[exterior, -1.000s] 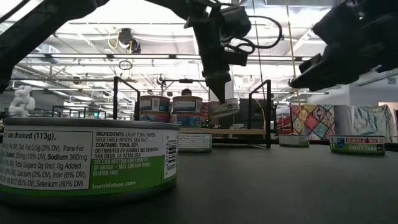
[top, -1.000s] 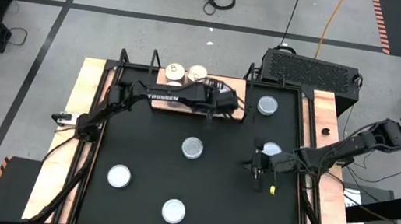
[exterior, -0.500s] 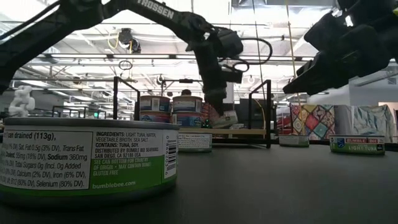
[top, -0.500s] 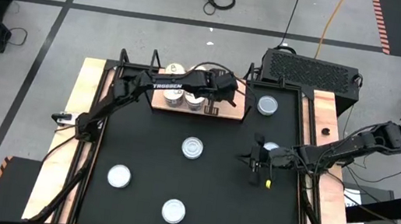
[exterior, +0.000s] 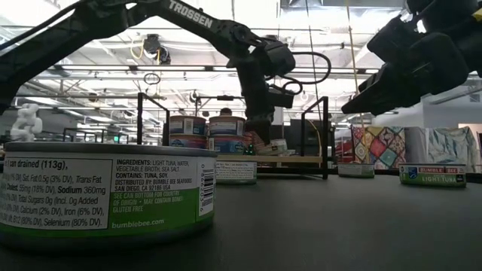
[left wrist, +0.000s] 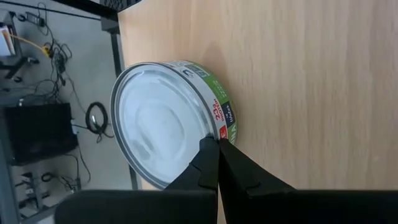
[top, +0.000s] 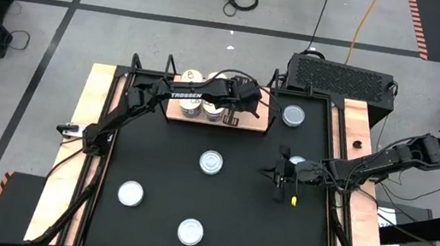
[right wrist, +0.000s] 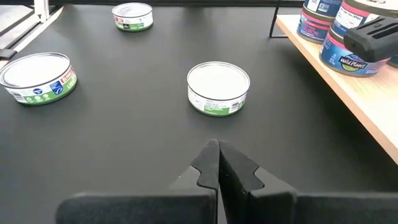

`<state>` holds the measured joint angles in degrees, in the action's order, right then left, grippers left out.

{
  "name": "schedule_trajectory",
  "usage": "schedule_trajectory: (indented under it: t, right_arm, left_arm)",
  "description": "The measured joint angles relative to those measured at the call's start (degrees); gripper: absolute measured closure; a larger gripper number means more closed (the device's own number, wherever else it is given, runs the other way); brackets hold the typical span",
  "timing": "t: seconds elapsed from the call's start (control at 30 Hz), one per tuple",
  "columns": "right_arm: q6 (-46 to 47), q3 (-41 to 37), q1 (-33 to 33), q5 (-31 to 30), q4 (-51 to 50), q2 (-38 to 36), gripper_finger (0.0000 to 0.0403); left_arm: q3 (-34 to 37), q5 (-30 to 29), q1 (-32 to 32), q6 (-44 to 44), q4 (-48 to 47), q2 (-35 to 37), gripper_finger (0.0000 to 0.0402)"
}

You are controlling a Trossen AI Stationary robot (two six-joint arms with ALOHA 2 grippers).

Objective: Stack canned seafood by type on shelf
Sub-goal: Put the green tuna can on the shelf

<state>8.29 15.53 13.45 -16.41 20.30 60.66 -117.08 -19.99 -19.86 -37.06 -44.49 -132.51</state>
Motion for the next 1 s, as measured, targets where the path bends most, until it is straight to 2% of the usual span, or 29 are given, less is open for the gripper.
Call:
schedule_trajectory:
  t: [0.17,0.4,0.63,0.87,1.0]
  right_arm:
    - [0.5,0.0,0.0,0.0,-0.1,0.0,0.0403]
    - [1.5,0.0,0.2,0.2,-0.6,0.0,0.0403]
    - [3.2,0.0,0.2,0.3,-1.7,0.0,0.0403]
    - [3.2,0.0,0.2,0.3,-1.9,0.0,0.0403]
    - [3.2,0.0,0.2,0.3,-2.5,0.0,0.0403]
  left_arm:
    - [0.0,0.0,0.4,-1.8,0.3,0.0,0.04]
    - [0.0,-0.4,0.8,-2.9,2.5,0.0,0.036]
    - [0.0,-3.6,0.9,-2.3,3.4,0.0,0.0335]
    - [0.0,1.2,2.6,-4.1,4.6,0.4,0.0334]
    - [0.0,3.7,2.8,-5.5,4.4,0.4,0.0349]
